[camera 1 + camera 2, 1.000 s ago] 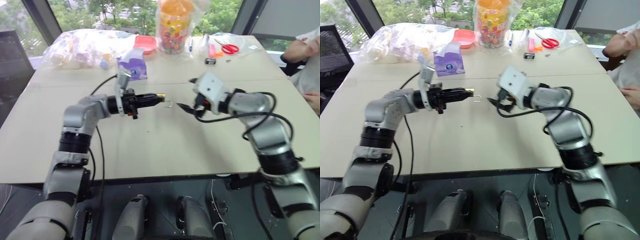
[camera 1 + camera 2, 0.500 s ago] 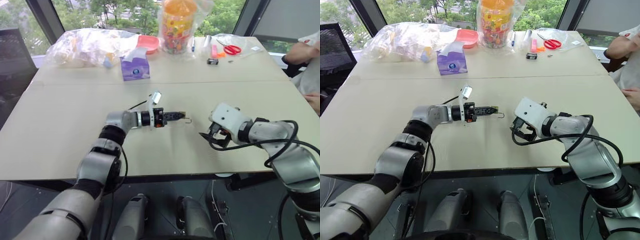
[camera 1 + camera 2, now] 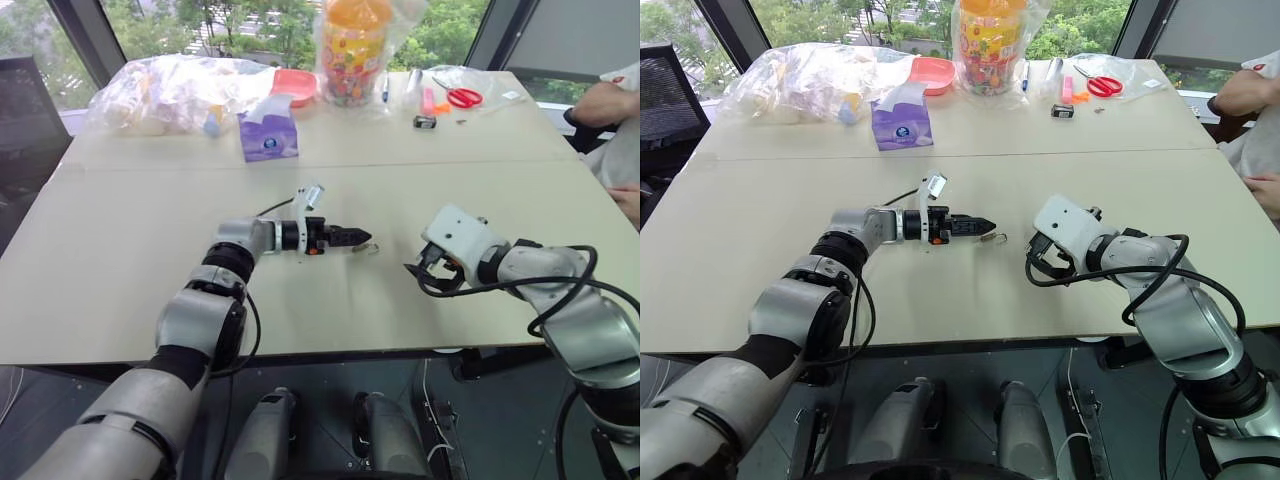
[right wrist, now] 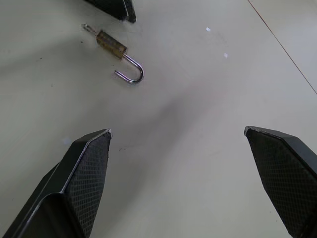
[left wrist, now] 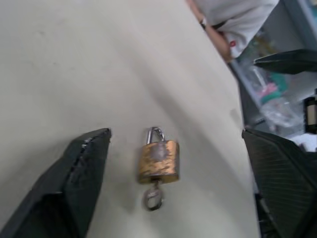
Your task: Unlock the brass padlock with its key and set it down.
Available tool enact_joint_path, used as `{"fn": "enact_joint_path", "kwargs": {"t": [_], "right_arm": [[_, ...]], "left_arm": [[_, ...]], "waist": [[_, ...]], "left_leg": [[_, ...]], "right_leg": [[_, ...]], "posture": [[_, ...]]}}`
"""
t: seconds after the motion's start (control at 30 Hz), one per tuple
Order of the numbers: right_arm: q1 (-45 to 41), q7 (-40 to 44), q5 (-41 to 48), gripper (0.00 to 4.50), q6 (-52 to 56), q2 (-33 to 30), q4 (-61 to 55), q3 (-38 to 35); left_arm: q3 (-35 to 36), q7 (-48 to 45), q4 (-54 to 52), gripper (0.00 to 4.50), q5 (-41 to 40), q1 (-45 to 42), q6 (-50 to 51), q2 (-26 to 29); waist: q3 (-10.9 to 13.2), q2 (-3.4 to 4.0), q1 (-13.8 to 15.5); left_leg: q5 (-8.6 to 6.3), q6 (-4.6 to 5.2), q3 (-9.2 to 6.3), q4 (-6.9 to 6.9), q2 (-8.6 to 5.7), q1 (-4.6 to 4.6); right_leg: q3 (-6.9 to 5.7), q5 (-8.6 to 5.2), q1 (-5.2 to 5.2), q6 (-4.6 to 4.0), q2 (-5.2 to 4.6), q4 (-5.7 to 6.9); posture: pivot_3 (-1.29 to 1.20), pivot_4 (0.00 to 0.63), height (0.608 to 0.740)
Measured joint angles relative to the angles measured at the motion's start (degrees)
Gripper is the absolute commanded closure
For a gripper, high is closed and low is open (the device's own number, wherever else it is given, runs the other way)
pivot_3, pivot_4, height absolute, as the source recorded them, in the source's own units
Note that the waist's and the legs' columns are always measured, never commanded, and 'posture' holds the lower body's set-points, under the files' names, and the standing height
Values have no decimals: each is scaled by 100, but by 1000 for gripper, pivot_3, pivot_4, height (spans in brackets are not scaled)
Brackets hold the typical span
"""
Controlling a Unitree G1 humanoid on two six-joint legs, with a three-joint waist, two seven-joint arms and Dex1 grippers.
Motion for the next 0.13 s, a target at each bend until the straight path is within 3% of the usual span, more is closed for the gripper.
{"fn": "enact_joint_path", "kwargs": {"t": [0.13], "right_arm": [[156, -96, 139, 0, -24, 120, 77, -389]], "left_arm": [[46, -264, -1301, 46, 109, 673, -17, 1066]], "waist": [[0, 1, -38]], "left_leg": [[0, -2, -4, -13, 6, 1]], "right_leg": [[2, 0, -10, -1, -1, 4]], "posture": [[0, 150, 740]]}}
